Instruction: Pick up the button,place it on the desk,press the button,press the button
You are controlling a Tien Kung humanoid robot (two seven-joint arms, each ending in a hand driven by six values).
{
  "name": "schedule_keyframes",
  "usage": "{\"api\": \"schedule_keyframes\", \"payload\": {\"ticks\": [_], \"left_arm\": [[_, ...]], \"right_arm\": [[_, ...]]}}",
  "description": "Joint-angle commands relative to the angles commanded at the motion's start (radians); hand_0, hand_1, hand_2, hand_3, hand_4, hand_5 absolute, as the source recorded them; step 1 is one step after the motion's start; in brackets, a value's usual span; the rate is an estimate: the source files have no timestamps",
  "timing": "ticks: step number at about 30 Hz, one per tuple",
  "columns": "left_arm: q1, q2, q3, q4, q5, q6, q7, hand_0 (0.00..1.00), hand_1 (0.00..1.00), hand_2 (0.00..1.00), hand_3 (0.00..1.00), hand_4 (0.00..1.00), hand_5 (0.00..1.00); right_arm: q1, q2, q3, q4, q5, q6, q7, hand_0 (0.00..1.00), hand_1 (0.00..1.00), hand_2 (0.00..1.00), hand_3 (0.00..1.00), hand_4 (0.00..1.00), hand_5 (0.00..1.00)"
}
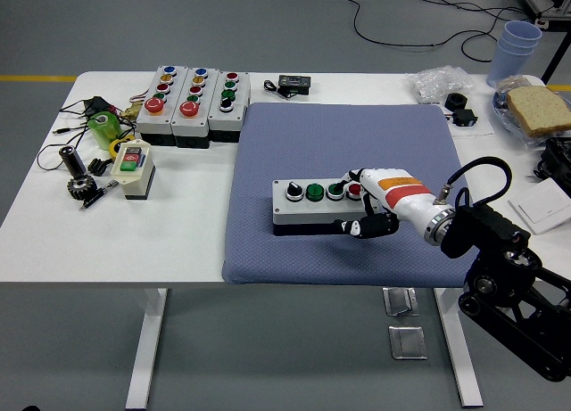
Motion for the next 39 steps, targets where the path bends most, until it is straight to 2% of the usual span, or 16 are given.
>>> {"api": "schedule_keyframes", "payload": {"ticks": [7,8,13,14,20,21,24,26,27,31,32,33,38,39], "left_arm": [[0.005,-0.001,0.000,0.000,0.005,-0.001,0.000,0.651,0.634,0.633,0.551,0.324,0.856],[0.005,-0.001,0.000,0.000,0.005,-0.001,0.000,0.651,0.634,0.633,0.551,0.324,0.855],[0.008,-0.001,0.002,0.000,0.006,0.000,-0.001,0.651,0.634,0.633,0.551,0.324,0.855],[0.008,-0.001,0.003,0.000,0.006,0.000,-0.001,0.651,0.633,0.633,0.551,0.324,0.856],[0.006,-0.001,0.006,0.000,0.002,0.002,-0.002,0.651,0.633,0.633,0.551,0.324,0.856],[0.004,-0.001,0.005,0.000,0.003,0.002,-0.002,0.651,0.633,0.633,0.551,0.323,0.855],[0.000,0.000,0.007,0.000,0.000,0.002,-0.002,0.651,0.633,0.633,0.551,0.323,0.855],[-0.002,0.000,0.005,0.000,-0.002,0.003,-0.001,0.651,0.633,0.633,0.551,0.323,0.855],[-0.002,0.000,0.004,0.000,-0.002,0.003,0.000,0.652,0.634,0.633,0.551,0.322,0.855],[-0.003,0.001,0.005,0.000,-0.002,0.004,0.000,0.652,0.634,0.633,0.551,0.322,0.855],[-0.004,0.001,0.005,0.000,-0.002,0.004,0.000,0.652,0.634,0.633,0.551,0.322,0.855],[-0.004,0.001,0.005,0.000,-0.002,0.004,0.000,0.652,0.634,0.633,0.551,0.322,0.855],[-0.005,0.001,0.006,0.000,-0.002,0.004,0.000,0.652,0.634,0.633,0.551,0.322,0.855],[-0.005,0.001,0.006,0.000,-0.002,0.004,0.000,0.651,0.634,0.633,0.551,0.323,0.855]], "right_arm": [[-0.032,-0.008,0.069,-0.016,0.064,-0.030,0.020,0.167,0.002,0.189,0.698,0.815,0.419],[-0.037,-0.009,0.077,-0.019,0.080,-0.031,0.024,0.226,0.006,0.247,0.708,0.817,0.420],[-0.083,-0.013,0.143,-0.029,0.244,-0.045,0.058,0.226,0.006,0.247,0.708,0.817,0.420],[-0.091,-0.014,0.154,-0.029,0.273,-0.052,0.064,0.349,0.201,0.402,0.752,0.832,0.424],[-0.139,-0.015,0.234,-0.021,0.449,-0.097,0.100,0.349,0.201,0.402,0.752,0.832,0.424],[-0.151,-0.013,0.251,-0.020,0.486,-0.114,0.114,0.532,0.530,0.655,0.777,0.835,0.425],[-0.170,-0.008,0.279,-0.018,0.583,-0.144,0.144,0.532,0.530,0.655,0.777,0.835,0.425],[-0.186,-0.002,0.297,-0.014,0.667,-0.178,0.198,0.532,0.530,0.655,0.777,0.835,0.425],[-0.191,0.000,0.302,-0.012,0.711,-0.189,0.225,0.748,0.709,0.807,0.797,0.835,0.423],[-0.209,0.007,0.323,-0.005,0.880,-0.218,0.314,0.748,0.709,0.807,0.797,0.835,0.423],[-0.211,0.008,0.325,-0.005,0.919,-0.221,0.325,0.748,0.709,0.807,0.797,0.835,0.423],[-0.214,0.010,0.329,-0.006,0.965,-0.225,0.335,0.789,0.744,0.824,0.788,0.833,0.428],[-0.243,0.022,0.362,-0.021,1.173,-0.250,0.372,0.789,0.744,0.824,0.788,0.833,0.428],[-0.249,0.024,0.366,-0.022,1.212,-0.259,0.380,0.782,0.729,0.791,0.777,0.819,0.426]]}}
